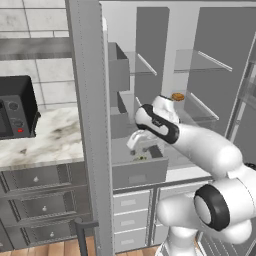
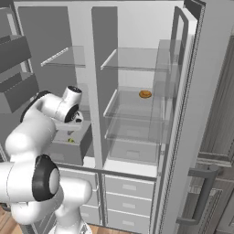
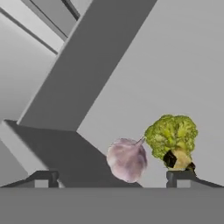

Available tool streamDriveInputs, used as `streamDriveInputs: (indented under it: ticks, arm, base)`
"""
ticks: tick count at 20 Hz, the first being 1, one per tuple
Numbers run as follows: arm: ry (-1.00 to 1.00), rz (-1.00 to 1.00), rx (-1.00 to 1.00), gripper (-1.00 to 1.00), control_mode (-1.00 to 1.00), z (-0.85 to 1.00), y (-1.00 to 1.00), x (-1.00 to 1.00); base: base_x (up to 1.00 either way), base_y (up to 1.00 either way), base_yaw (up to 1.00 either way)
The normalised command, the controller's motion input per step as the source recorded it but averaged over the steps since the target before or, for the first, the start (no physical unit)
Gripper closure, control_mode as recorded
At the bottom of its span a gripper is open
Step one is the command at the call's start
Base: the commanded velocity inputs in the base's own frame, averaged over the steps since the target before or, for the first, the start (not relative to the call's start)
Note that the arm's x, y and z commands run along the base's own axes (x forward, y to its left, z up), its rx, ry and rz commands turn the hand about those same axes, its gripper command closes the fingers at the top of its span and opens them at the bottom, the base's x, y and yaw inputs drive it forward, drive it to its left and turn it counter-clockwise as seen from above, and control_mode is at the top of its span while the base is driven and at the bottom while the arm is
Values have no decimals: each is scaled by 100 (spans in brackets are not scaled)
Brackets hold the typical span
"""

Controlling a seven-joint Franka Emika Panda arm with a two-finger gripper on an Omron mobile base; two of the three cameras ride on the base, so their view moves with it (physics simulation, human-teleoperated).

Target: Take the broccoli and garlic from the fridge shelf and place them in the freezer drawer to begin freezing them.

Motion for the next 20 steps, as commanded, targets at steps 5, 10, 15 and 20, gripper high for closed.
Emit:
streamDriveInputs:
  ticks: [5,10,15,20]
  arm:
    - [-22,-13,0,-100,-100,24,-27,-70]
    - [-24,-12,0,-100,-100,66,-27,-91]
    - [-30,-14,0,-100,-100,61,-24,-97]
    - [-36,-16,0,-100,-100,46,-21,-98]
  base:
    - [0,0,0]
    - [0,0,0]
    - [0,0,0]
    - [0,0,0]
